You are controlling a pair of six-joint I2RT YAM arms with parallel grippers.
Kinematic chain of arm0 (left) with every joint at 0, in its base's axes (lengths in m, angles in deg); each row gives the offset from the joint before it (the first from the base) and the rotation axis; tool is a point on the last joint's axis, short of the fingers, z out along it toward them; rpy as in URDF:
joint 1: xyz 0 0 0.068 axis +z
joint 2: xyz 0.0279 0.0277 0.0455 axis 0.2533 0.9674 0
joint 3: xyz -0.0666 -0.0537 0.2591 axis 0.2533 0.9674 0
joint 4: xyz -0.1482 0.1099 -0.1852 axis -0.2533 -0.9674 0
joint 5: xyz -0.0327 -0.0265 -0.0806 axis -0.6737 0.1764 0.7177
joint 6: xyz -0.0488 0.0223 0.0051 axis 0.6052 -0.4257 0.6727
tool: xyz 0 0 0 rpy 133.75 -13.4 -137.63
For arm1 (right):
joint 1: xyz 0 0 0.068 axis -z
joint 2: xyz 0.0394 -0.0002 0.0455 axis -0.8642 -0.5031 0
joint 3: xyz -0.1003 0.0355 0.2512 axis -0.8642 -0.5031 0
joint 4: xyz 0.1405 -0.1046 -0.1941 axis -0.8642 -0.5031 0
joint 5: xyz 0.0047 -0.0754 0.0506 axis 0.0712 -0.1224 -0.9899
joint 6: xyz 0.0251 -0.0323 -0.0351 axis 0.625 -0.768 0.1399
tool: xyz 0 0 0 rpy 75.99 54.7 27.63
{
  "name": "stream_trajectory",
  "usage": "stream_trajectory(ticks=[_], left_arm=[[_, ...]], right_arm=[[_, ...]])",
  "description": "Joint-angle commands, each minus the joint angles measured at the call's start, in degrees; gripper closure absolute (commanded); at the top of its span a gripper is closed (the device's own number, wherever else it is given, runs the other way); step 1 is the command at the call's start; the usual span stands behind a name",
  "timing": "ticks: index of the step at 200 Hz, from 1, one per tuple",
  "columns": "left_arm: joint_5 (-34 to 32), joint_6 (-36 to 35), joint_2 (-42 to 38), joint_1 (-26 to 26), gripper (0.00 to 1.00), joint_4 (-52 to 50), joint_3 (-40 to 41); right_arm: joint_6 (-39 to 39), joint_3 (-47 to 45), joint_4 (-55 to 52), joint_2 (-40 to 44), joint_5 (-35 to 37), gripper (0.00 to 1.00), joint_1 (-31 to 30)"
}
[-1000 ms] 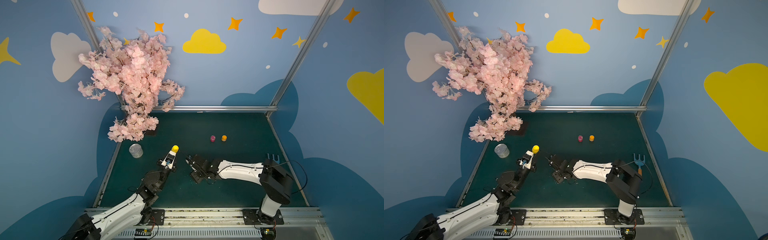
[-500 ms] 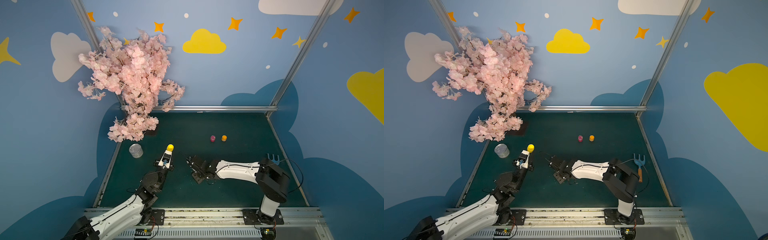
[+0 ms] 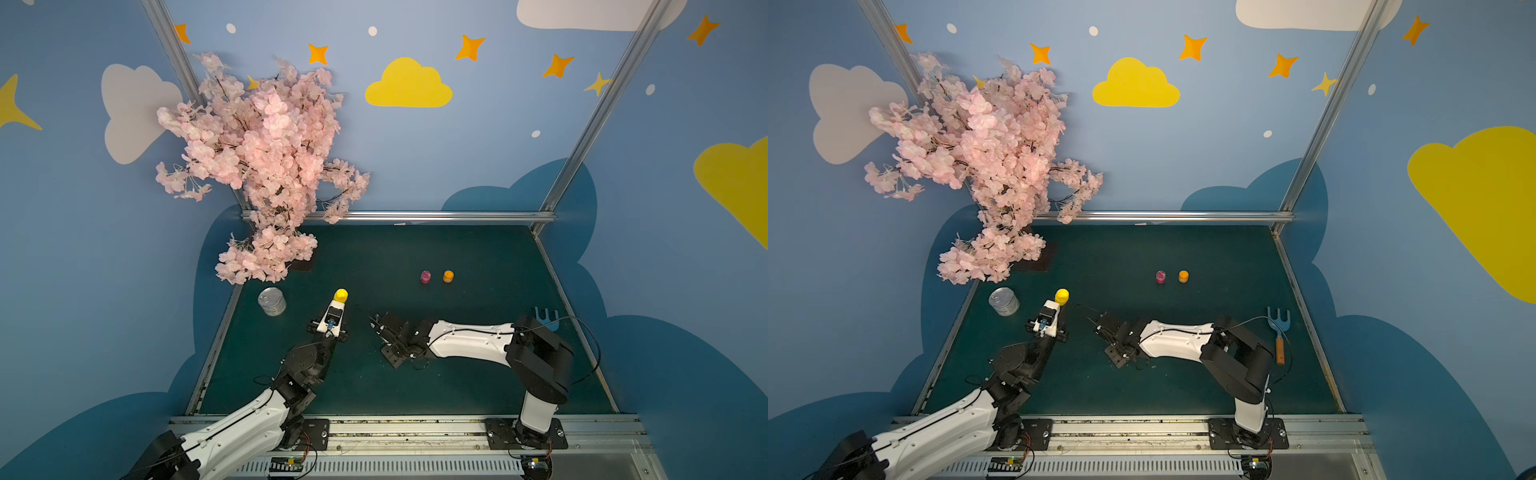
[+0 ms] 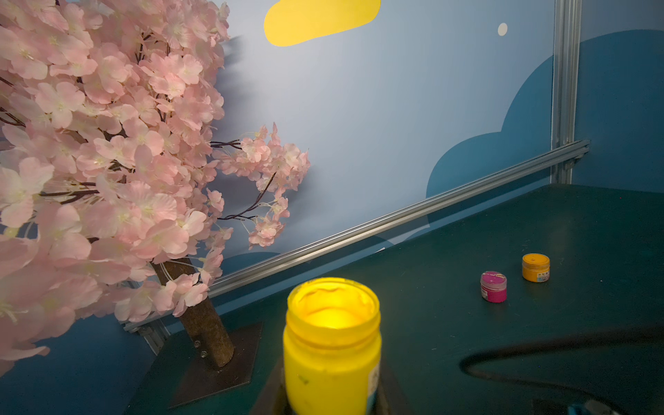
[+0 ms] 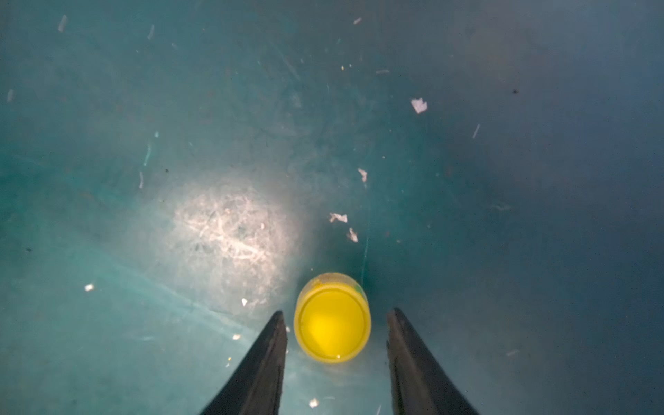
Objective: Close the paint jar lid
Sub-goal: Pick up the lid from the center of the board.
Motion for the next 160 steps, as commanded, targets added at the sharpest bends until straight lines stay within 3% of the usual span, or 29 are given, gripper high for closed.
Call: stream_trajectory(ticks=[1, 41, 104, 160], left_arm=[[-0.2, 0.0, 0.3, -0.1, 0.72, 1.7, -0.1], [-0.2, 0.1, 0.4, -0.2, 0.71, 1.8, -0.1], [0.1, 0.1, 0.6, -0.2, 0.71, 1.8, -0.1], [0.3, 0.2, 0.8, -0.1, 0.71, 1.8, -0.2]], right_arm=[[0.4, 1.6, -1.5, -1.6, 1.1, 0.52, -0.7], [0.8, 1.7, -1.4, -1.7, 1.7, 0.52, -0.7], [0.6, 1.7, -1.4, -2.0, 1.4, 0.62, -0.7], [0.5, 2.0, -1.4, -2.5, 1.6, 0.57, -0.6]])
